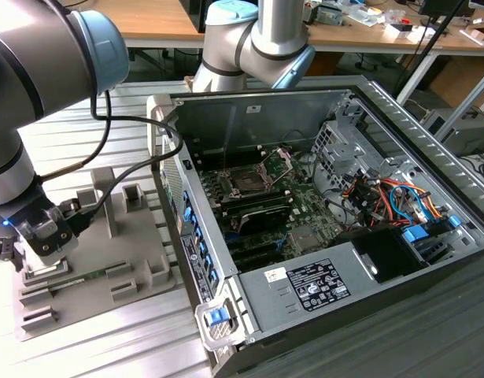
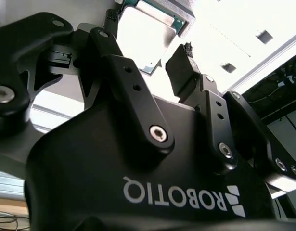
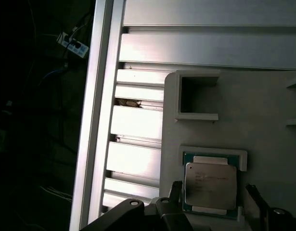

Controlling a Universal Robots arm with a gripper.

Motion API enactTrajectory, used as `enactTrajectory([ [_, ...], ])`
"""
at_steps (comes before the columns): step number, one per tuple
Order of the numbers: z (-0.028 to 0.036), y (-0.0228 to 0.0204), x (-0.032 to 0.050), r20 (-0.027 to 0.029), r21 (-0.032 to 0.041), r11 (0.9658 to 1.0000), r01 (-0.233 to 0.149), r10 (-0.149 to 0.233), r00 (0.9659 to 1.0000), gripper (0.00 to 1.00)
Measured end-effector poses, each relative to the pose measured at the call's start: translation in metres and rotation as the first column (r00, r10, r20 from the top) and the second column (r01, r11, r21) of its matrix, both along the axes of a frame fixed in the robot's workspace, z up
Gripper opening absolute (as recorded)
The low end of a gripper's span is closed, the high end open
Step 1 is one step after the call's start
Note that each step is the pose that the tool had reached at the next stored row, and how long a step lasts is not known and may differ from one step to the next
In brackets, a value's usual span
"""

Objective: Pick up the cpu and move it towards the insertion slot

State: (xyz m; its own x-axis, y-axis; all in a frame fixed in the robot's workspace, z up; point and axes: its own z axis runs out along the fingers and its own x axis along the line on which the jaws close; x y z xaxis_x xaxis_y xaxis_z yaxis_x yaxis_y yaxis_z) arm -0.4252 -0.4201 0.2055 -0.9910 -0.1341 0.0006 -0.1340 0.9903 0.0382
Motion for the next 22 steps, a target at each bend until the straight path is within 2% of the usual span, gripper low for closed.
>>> enactTrajectory([
  [6, -0.0075, 0.0026, 0.0000, 0.0001, 0.0001, 0.9997, -0.026, 0.026, 0.9997, 0.60],
  [12, -0.0131, 0.0031, 0.0000, 0.0001, 0.0001, 0.9992, -0.040, 0.040, 0.9992, 0.60],
  [21, -0.0144, 0.0033, 0.0000, -0.0002, -0.0001, 0.9990, -0.045, 0.045, 0.9990, 0.60],
  [22, -0.0144, 0.0032, 0.0000, -0.0001, -0.0001, 0.9990, -0.045, 0.045, 0.9990, 0.55],
])
